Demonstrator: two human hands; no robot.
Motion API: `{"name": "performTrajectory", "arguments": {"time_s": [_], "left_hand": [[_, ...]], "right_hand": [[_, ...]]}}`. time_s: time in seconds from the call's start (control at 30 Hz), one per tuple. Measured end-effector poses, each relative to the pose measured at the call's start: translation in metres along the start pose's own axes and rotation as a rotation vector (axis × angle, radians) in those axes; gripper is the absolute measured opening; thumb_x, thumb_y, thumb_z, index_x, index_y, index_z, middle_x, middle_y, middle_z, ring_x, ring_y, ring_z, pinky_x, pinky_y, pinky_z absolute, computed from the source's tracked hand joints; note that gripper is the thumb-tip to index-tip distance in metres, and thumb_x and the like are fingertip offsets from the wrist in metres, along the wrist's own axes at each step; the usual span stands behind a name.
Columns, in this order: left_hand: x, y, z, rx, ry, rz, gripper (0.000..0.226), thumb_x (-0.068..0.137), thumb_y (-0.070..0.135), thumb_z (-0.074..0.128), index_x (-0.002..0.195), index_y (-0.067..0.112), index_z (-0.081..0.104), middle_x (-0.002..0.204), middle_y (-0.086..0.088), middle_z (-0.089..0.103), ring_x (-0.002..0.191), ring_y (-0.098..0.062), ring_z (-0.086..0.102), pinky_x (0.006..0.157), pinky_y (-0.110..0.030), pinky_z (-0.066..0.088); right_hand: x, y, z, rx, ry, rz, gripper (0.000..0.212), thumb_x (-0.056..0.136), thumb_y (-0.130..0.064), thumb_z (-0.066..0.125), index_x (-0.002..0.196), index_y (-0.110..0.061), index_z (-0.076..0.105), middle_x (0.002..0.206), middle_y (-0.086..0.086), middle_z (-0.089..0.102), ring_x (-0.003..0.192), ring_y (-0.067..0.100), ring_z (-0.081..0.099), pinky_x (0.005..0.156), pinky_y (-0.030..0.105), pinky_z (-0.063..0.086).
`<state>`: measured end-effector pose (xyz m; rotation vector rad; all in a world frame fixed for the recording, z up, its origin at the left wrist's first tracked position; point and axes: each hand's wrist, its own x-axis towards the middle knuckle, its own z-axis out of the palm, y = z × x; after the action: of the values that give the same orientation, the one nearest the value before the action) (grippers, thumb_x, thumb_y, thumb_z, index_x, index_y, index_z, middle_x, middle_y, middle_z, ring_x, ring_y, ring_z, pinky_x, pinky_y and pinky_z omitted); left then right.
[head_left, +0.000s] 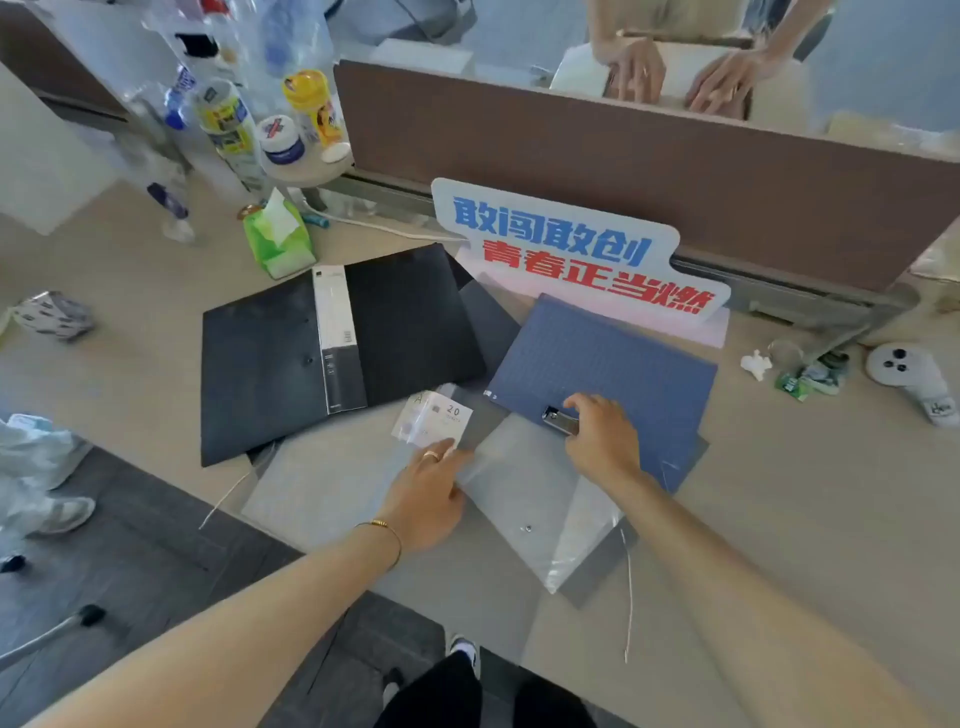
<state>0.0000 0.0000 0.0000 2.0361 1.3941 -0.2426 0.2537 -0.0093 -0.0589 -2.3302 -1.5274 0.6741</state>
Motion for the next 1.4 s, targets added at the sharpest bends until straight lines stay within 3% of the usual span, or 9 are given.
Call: {"name": "performTrajectory", "arguments": {"time_s": [0.37,0.53,0.67,0.77,0.8,0.83,0.97,1.1,1.4], "left_hand": [[0.017,0.013,0.003,-0.144,-0.008,-0.076,0.042,0.094,0.011,0.049,0.129,0.028,0.063,0.141,0.004,0.054,0.124,-0.021,0.054,0.100,-0.029,0.047],[0.029,0.040,0.005,-0.464,0.008,-0.206,0.039,0.096,0.006,0.046,0.123,0.023,0.068,0.121,0.003,0.063,0.078,-0.012,0.060,0.055,-0.012,0.043],[0.044,0.071,0.007,-1.000,-0.041,-0.381,0.025,0.103,0.018,0.049,0.122,0.012,0.063,0.130,-0.018,0.065,0.098,-0.024,0.060,0.073,-0.027,0.048],[0.049,0.099,0.013,-1.434,-0.168,-0.415,0.056,0.104,0.052,0.042,0.138,0.011,0.056,0.143,-0.031,0.049,0.124,-0.042,0.061,0.102,-0.043,0.049],[0.051,0.108,0.018,-1.537,-0.226,-0.375,0.056,0.104,0.055,0.039,0.130,0.010,0.062,0.107,0.007,0.057,0.115,-0.042,0.066,0.102,-0.044,0.050],[0.053,0.115,0.025,-1.620,-0.257,-0.346,0.052,0.105,0.052,0.038,0.116,0.010,0.068,0.091,-0.009,0.073,0.097,-0.035,0.071,0.093,-0.040,0.054],[0.061,0.126,0.042,-1.689,-0.127,-0.457,0.025,0.107,0.023,0.043,0.098,0.012,0.064,0.079,-0.005,0.069,0.070,-0.016,0.064,0.065,-0.029,0.050],[0.056,0.117,0.038,-1.512,-0.092,-0.392,0.022,0.102,0.006,0.047,0.084,0.014,0.058,0.055,0.001,0.060,0.044,-0.008,0.057,0.041,-0.018,0.043],[0.050,0.137,0.014,-1.401,-0.219,-0.227,0.015,0.105,0.015,0.051,0.091,0.014,0.058,0.067,-0.002,0.061,0.053,-0.013,0.055,0.054,-0.031,0.039]], "right_hand": [[0.021,0.019,0.019,-0.134,-0.034,-0.072,0.045,0.082,-0.008,0.069,0.125,-0.017,0.057,0.125,0.007,0.060,0.118,0.031,0.053,0.094,0.042,0.047],[0.024,0.021,0.011,-0.033,-0.045,-0.077,0.048,0.083,-0.016,0.072,0.129,-0.019,0.058,0.122,0.002,0.064,0.116,0.028,0.057,0.093,0.041,0.049],[0.014,0.010,-0.015,0.062,0.008,-0.045,0.041,0.081,-0.017,0.072,0.122,-0.016,0.070,0.111,0.008,0.066,0.107,0.030,0.061,0.089,0.038,0.050],[-0.007,-0.006,-0.036,0.120,0.032,-0.004,0.019,0.075,-0.017,0.067,0.092,-0.015,0.077,0.087,0.008,0.068,0.087,0.028,0.064,0.074,0.036,0.052],[-0.016,-0.010,-0.041,0.131,0.020,0.006,0.013,0.073,-0.018,0.065,0.082,-0.014,0.074,0.076,0.005,0.066,0.078,0.025,0.062,0.068,0.035,0.049],[-0.026,-0.015,-0.046,0.138,0.008,0.009,0.010,0.073,-0.019,0.063,0.075,-0.013,0.070,0.068,0.003,0.063,0.072,0.022,0.059,0.062,0.034,0.047],[-0.061,-0.030,-0.050,0.213,0.036,0.032,0.018,0.080,-0.029,0.059,0.071,-0.015,0.066,0.062,-0.001,0.058,0.063,0.010,0.055,0.056,0.035,0.044],[-0.073,-0.012,-0.052,0.100,0.092,0.084,0.017,0.088,-0.030,0.063,0.083,-0.021,0.077,0.083,-0.009,0.053,0.088,0.008,0.048,0.068,0.029,0.043],[-0.109,0.079,-0.130,0.218,0.271,0.371,0.063,0.089,-0.020,0.068,0.147,-0.028,0.046,0.141,-0.005,0.045,0.132,0.016,0.041,0.107,0.030,0.037]]}}
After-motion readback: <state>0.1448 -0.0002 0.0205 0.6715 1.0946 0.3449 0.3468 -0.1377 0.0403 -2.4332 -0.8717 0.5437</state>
